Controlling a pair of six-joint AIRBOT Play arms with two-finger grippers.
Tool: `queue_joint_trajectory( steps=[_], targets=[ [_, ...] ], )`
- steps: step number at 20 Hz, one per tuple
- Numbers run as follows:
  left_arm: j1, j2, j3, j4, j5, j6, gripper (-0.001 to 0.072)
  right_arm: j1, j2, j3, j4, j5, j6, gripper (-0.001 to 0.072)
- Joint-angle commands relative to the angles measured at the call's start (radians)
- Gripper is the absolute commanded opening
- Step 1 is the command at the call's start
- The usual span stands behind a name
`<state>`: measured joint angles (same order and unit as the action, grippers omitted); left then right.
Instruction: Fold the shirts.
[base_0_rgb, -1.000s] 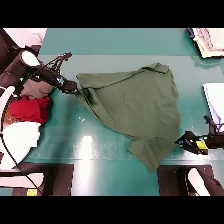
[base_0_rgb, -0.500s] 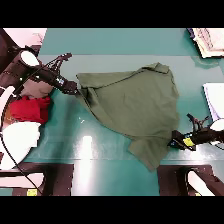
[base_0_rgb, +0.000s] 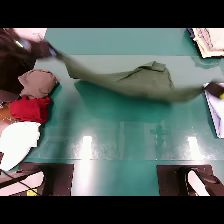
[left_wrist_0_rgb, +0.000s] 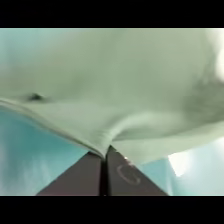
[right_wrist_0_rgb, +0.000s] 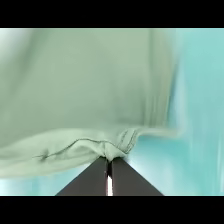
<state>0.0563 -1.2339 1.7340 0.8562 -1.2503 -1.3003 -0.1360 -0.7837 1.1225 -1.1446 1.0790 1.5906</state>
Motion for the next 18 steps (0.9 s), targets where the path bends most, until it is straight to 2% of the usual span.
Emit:
queue_joint_trajectory(
  steps=[1,5,8,10,14,18],
  targets=[
    [0.027,0.139,0.205,-0.060,0.227,-0.009,0.0026,-0.051,-0.018,0.374,0.000,-0.121,-0.025,0.0013],
    [0.027,0.291,0.328,-0.056,0.404,-0.008,0.0026,-0.053,-0.057,0.703,-0.008,-0.111,-0.075,0.0013],
    [0.027,0.388,0.329,-0.055,0.428,-0.009,0.0026,-0.053,-0.032,0.813,-0.013,-0.111,-0.103,0.0013],
    [0.027,0.425,0.334,-0.061,0.400,-0.014,0.0026,-0.053,-0.005,0.851,-0.061,-0.111,-0.107,0.0012],
    [0.027,0.421,0.322,-0.089,0.244,-0.106,0.0025,-0.053,0.035,0.884,-0.153,-0.072,-0.107,0.0011],
    [0.027,0.362,0.159,-0.085,0.162,-0.153,0.0024,-0.053,-0.084,0.944,-0.159,0.164,-0.079,0.0010]
  ],
)
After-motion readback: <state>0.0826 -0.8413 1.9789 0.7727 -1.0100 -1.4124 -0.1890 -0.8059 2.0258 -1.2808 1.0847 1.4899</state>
